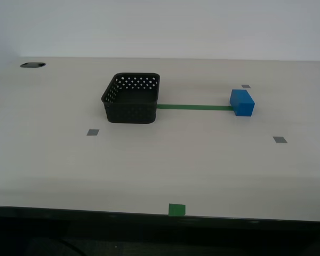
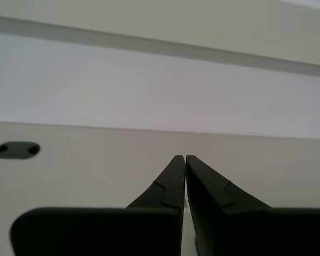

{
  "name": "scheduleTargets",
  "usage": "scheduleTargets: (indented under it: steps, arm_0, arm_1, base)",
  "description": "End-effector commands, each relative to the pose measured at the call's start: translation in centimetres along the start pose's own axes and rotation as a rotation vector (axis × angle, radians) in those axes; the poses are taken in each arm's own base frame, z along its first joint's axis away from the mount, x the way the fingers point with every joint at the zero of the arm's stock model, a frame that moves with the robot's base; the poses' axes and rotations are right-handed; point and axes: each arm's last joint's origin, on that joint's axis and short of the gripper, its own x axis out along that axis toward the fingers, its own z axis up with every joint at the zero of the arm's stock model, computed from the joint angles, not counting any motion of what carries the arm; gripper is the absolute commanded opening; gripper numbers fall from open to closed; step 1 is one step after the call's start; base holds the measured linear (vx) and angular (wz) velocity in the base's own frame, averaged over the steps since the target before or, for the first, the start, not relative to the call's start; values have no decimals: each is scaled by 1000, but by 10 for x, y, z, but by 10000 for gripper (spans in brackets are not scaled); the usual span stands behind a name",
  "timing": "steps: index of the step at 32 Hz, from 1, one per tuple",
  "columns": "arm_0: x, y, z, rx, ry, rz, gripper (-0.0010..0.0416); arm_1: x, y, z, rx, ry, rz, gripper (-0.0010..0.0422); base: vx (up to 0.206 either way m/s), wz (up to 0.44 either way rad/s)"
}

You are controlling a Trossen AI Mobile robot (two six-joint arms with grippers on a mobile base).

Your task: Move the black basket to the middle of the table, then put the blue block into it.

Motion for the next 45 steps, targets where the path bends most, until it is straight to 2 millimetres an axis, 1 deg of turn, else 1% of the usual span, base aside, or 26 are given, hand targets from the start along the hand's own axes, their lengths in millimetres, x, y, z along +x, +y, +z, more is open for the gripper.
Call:
scheduleTargets:
  steps: [1,4,8,11,12,16,17,20,23,27,30,32,34,35,36,39,42,44,45]
  arm_0:
    - [0,0,0,4,-2,1,0]
    - [0,0,0,12,-1,2,1]
    - [0,0,0,25,2,2,1]
    - [0,1,-1,28,10,2,0]
    - [0,1,-2,30,21,3,1]
    - [0,1,-5,32,58,4,0]
    - [0,1,-7,32,70,4,1]
    - [0,1,-8,34,87,4,0]
    - [0,1,-9,38,97,4,1]
    - [-1,1,-10,47,106,3,1]
    - [-1,1,-10,50,106,3,0]
    - [-1,1,-10,51,107,3,1]
    - [-1,2,-10,55,107,4,0]
    - [-1,2,-10,65,108,4,1]
    - [-1,2,-10,69,108,4,1]
    - [-1,2,-11,73,112,3,0]
    - [-1,2,-12,73,130,3,0]
    - [-1,2,-16,75,166,2,1]
    - [-1,2,-17,75,175,1,1]
  arm_1:
    - [4,-4,8,-11,92,-25,0]
    - [15,-10,10,47,228,-55,0]
    - [34,-21,8,62,363,-93,0]
    - [49,-30,2,72,432,-124,0]
    - [57,-34,-2,84,461,-140,0]
    - [77,-45,-13,98,520,-174,0]
    - [86,-49,-20,101,550,-185,0]
    - [102,-54,-36,105,619,-201,0]
    - [120,-58,-57,107,698,-210,0]
    - [138,-61,-82,139,783,-228,0]
    - [147,-59,-95,170,819,-239,0]
    - [155,-58,-108,149,867,-228,0]
    - [161,-58,-116,115,894,-212,0]
    - [169,-57,-125,67,924,-187,0]
    - [174,-57,-129,53,938,-179,0]
    - [188,-64,-134,38,956,-176,1]
    - [193,-71,-132,55,954,-177,13]
    - [197,-76,-127,85,934,-150,52]
    - [197,-76,-126,87,927,-147,64]
  base:
    - [0,0]
    - [0,0]
    - [0,0]
    - [0,0]
    - [0,0]
    - [0,0]
    - [0,0]
    - [0,0]
    - [0,0]
    - [0,0]
    - [0,0]
    - [0,0]
    - [0,0]
    - [0,0]
    - [0,0]
    - [0,0]
    - [0,0]
    - [0,0]
    - [0,0]
